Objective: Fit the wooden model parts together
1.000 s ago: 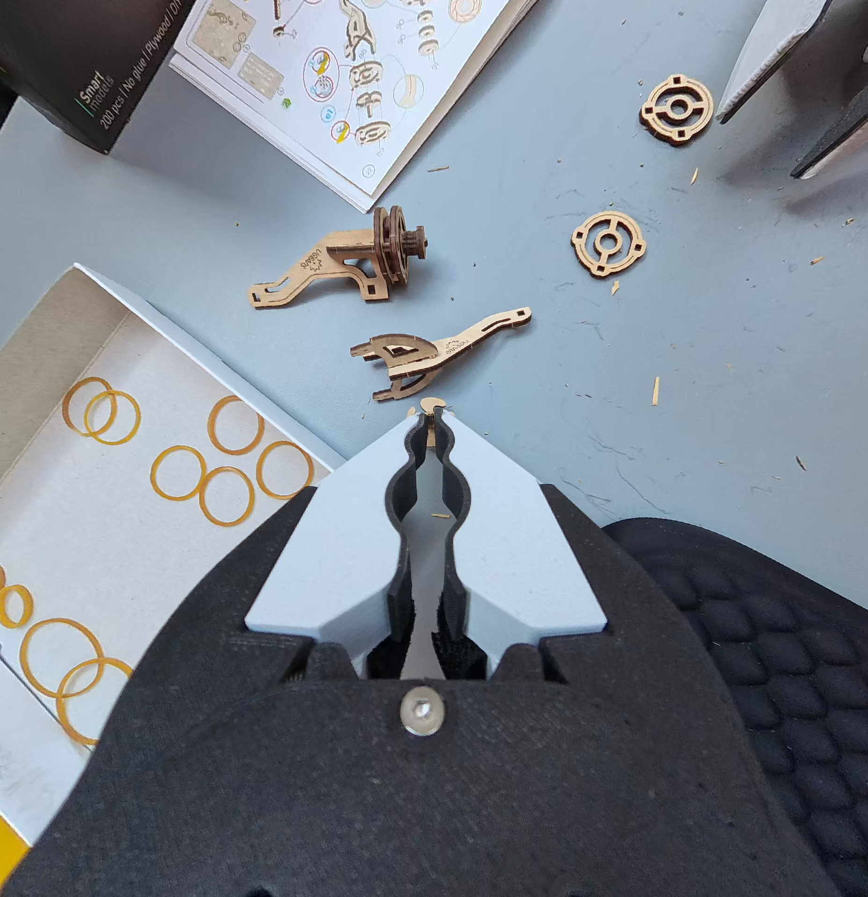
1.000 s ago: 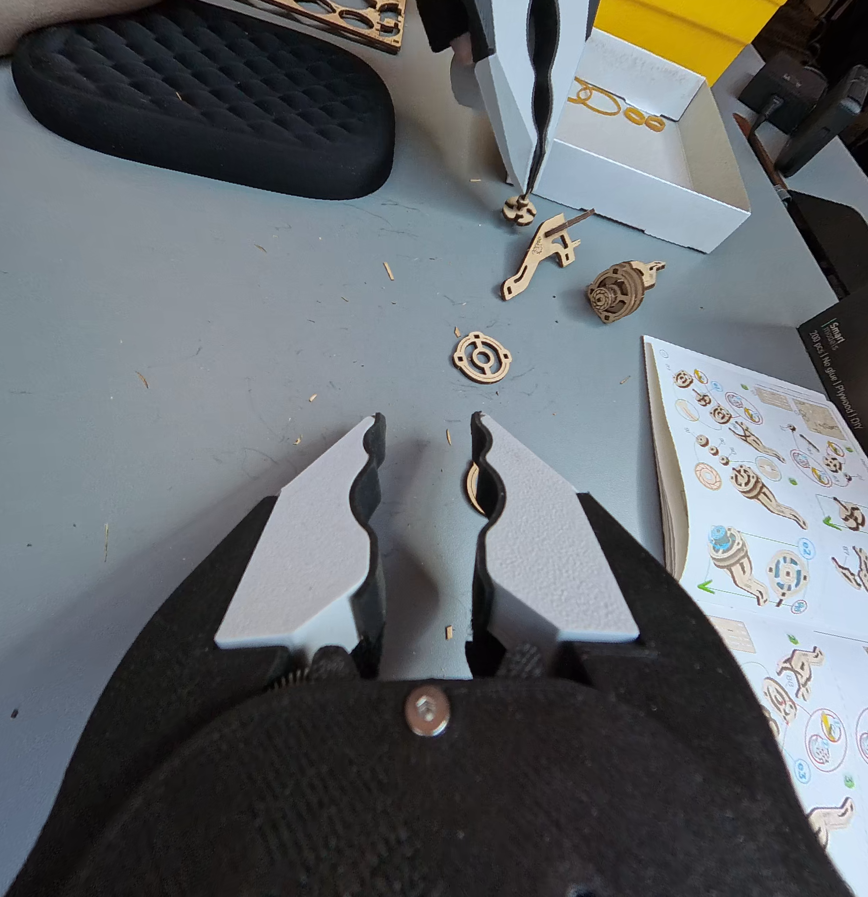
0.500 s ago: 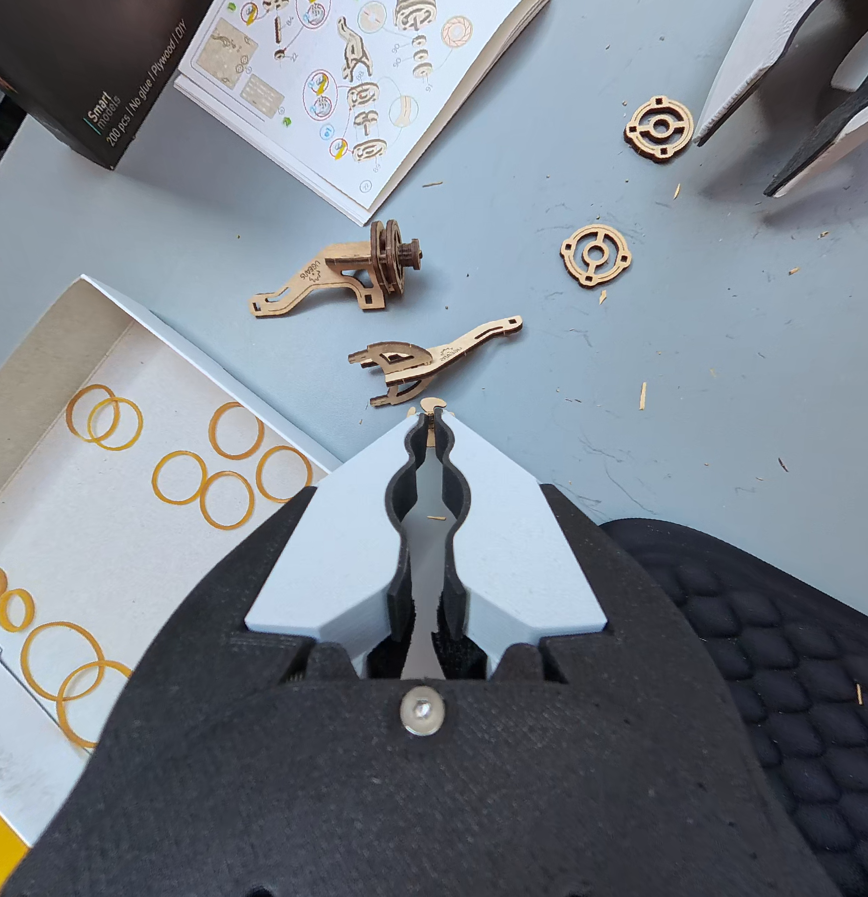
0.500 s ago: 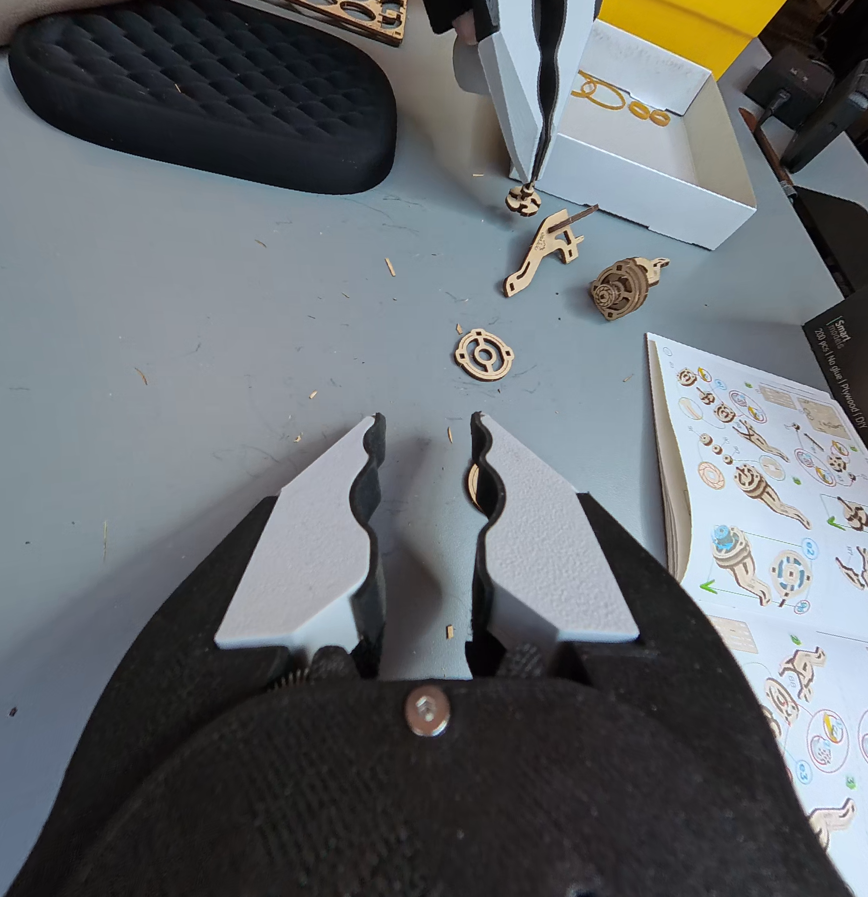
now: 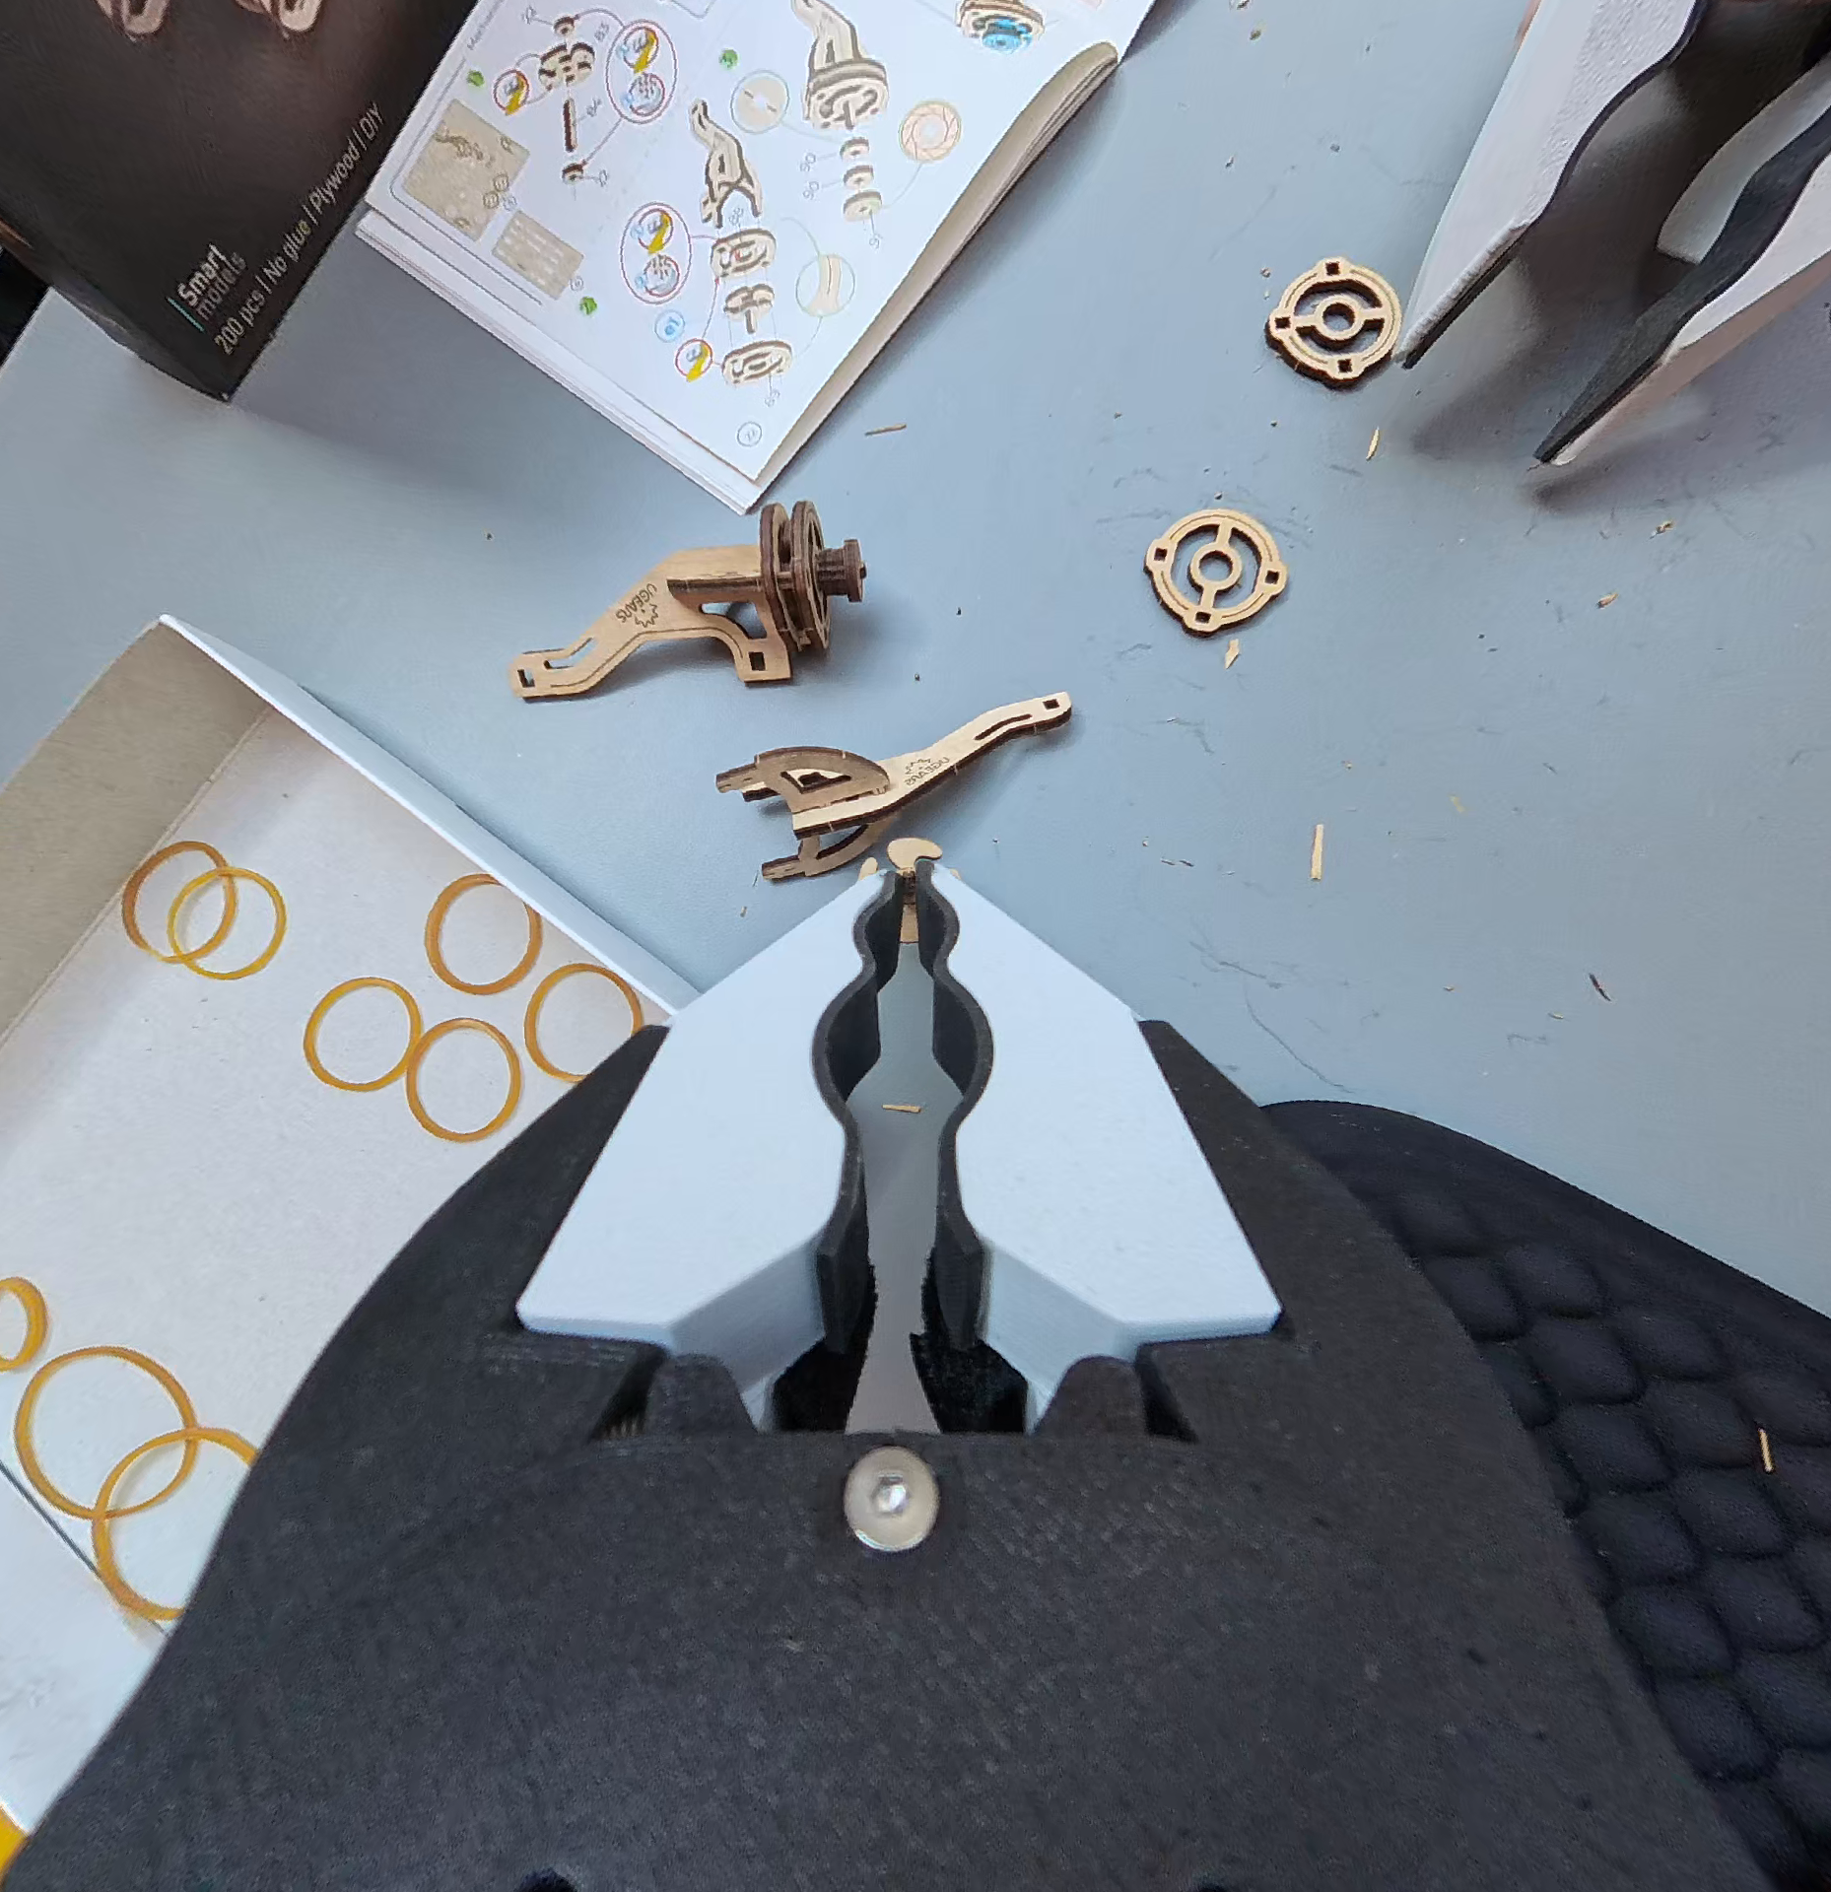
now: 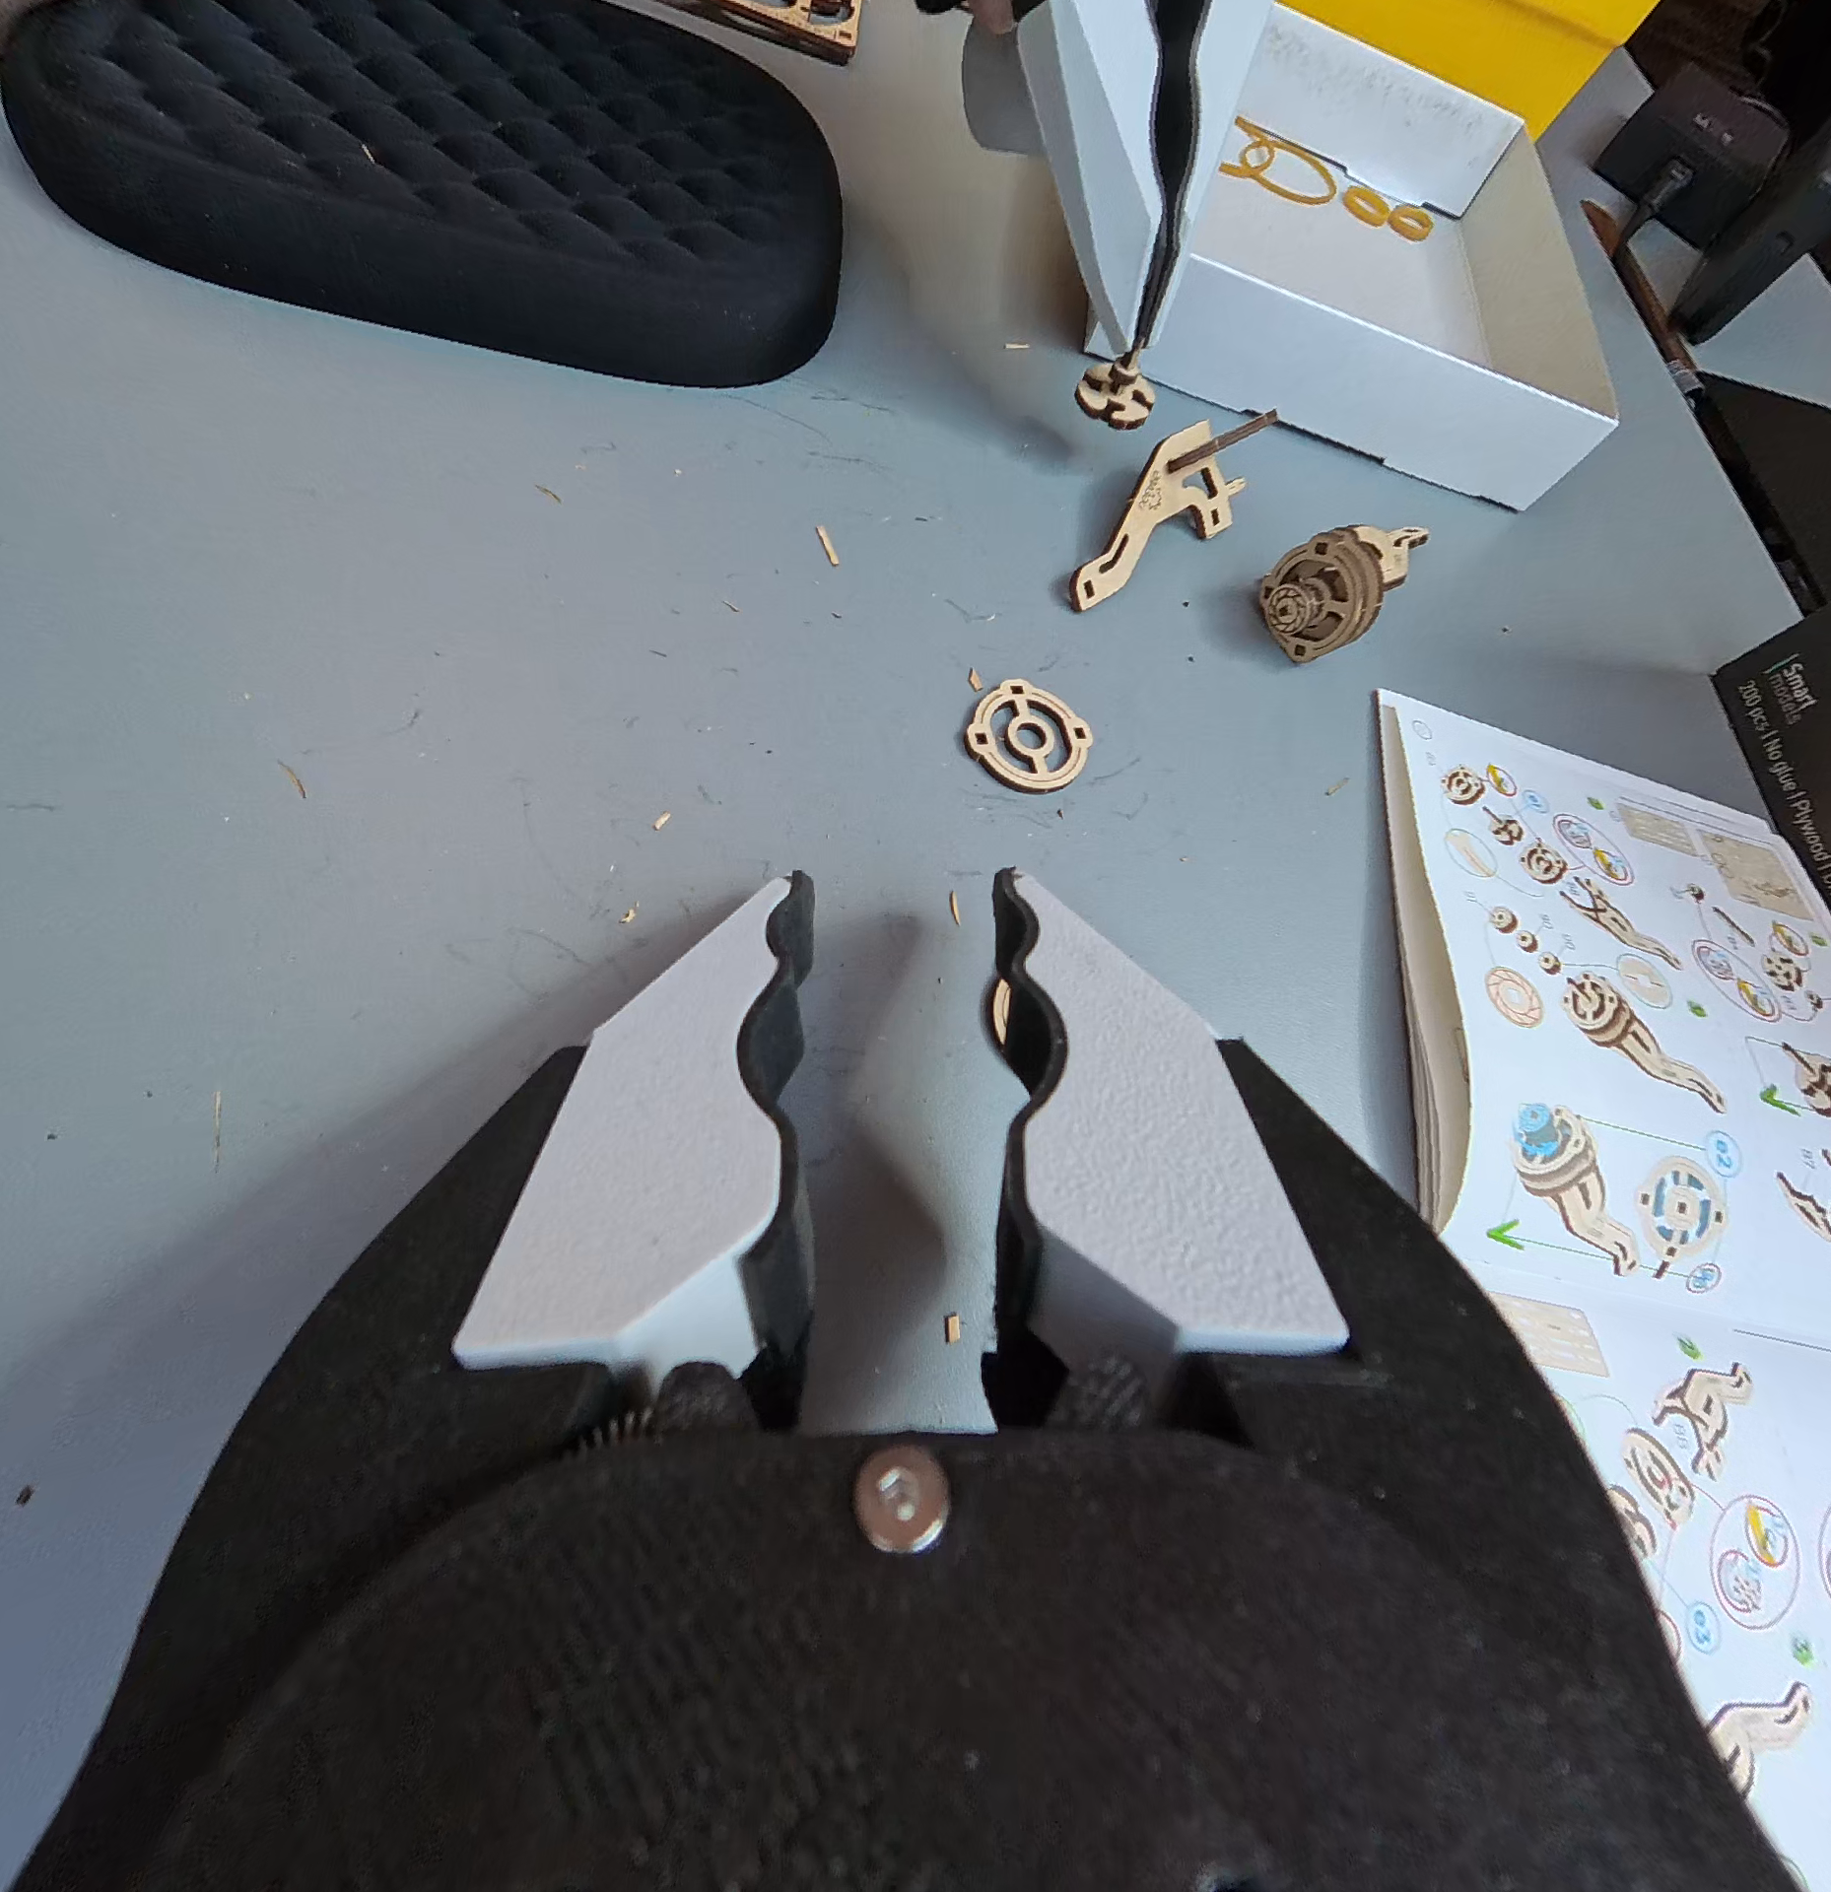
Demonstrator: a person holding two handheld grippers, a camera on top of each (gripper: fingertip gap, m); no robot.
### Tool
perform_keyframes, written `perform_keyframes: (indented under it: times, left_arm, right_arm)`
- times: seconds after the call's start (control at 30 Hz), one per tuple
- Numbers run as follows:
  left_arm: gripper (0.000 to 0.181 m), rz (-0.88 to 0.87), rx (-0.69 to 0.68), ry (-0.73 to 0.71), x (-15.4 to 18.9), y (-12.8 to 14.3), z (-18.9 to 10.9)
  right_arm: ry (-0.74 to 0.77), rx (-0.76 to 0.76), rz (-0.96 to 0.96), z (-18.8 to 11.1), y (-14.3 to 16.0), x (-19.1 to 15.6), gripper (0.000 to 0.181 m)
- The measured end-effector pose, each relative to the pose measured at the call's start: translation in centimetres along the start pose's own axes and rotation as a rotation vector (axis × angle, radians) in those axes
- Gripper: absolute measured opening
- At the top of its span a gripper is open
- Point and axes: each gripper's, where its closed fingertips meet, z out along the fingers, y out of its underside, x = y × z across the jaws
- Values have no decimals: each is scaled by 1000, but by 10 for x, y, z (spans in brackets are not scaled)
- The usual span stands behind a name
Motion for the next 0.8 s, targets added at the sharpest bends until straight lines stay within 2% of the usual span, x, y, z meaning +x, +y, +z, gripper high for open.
perform_keyframes:
  times: [0.1, 0.8]
  left_arm:
    - [1, -2, 34, 20, 4, -7, -2]
    - [1, 88, -7, 188, 44, -13, 21]
  right_arm:
    - [1, -3, -2, 0, 1, 0, 35]
    - [-4, -14, -8, 1, 3, -1, 35]
